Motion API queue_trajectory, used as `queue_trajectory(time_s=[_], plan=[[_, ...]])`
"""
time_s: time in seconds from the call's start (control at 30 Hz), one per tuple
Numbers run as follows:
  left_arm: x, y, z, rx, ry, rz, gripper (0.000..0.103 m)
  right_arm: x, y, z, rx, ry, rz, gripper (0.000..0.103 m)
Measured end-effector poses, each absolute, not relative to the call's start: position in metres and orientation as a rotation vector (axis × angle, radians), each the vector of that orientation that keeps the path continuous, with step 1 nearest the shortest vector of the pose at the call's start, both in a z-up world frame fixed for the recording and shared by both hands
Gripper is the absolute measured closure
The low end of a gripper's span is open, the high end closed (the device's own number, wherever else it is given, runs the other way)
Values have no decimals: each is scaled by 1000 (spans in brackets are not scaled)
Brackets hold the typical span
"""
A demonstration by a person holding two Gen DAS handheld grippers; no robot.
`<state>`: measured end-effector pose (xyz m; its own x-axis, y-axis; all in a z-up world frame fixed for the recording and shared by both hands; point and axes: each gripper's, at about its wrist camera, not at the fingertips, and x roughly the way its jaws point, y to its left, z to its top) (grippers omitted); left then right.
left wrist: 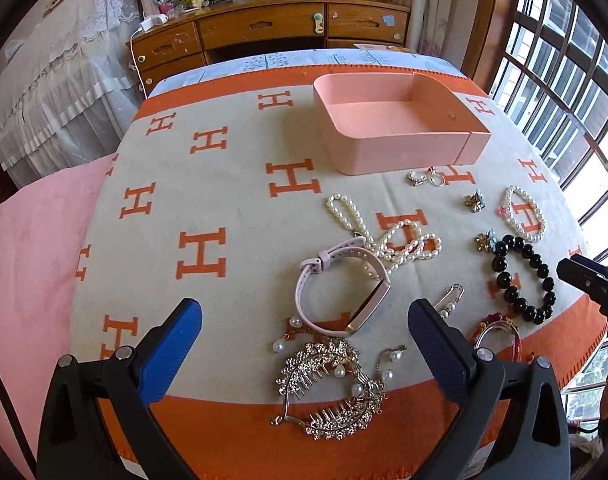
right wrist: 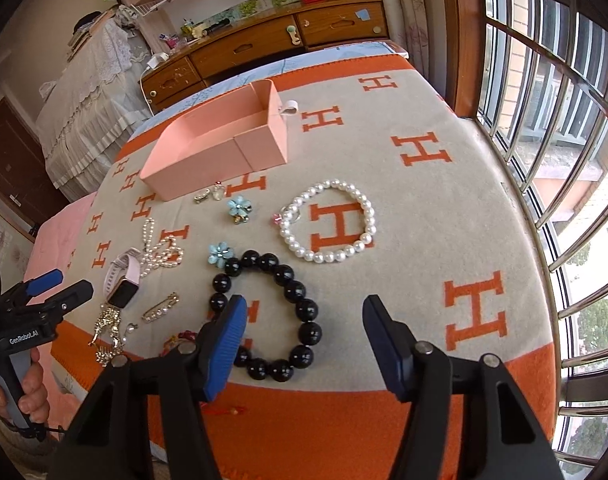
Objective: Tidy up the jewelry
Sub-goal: 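Move the left tool to the white smartwatch while the right tool reaches the black bead bracelet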
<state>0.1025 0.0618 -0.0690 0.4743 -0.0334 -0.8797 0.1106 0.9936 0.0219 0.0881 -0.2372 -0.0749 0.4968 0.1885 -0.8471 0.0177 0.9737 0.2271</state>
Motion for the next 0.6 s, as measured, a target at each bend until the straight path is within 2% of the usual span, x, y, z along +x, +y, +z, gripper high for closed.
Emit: queue_trajectory(time_s=[0.13,0.33,0.4,0.5,0.6], plan=[[102,48,-75,112,1080,-126,7,93,-240,-85,188,1077,92,53],[96,20,-72,214,1035,-197,7,101,-226,-95,103,1093,113,62],[98,16,-72,226,1034,-205,9,103,-219,-96,55,1084,116,69],[105,18,-71,191,1056,-202,14,104,-208,-98,-33,1058,118,85],[115,25,-70,131,1089,-201,27,103,-205,-98,-55,1045,127,88]])
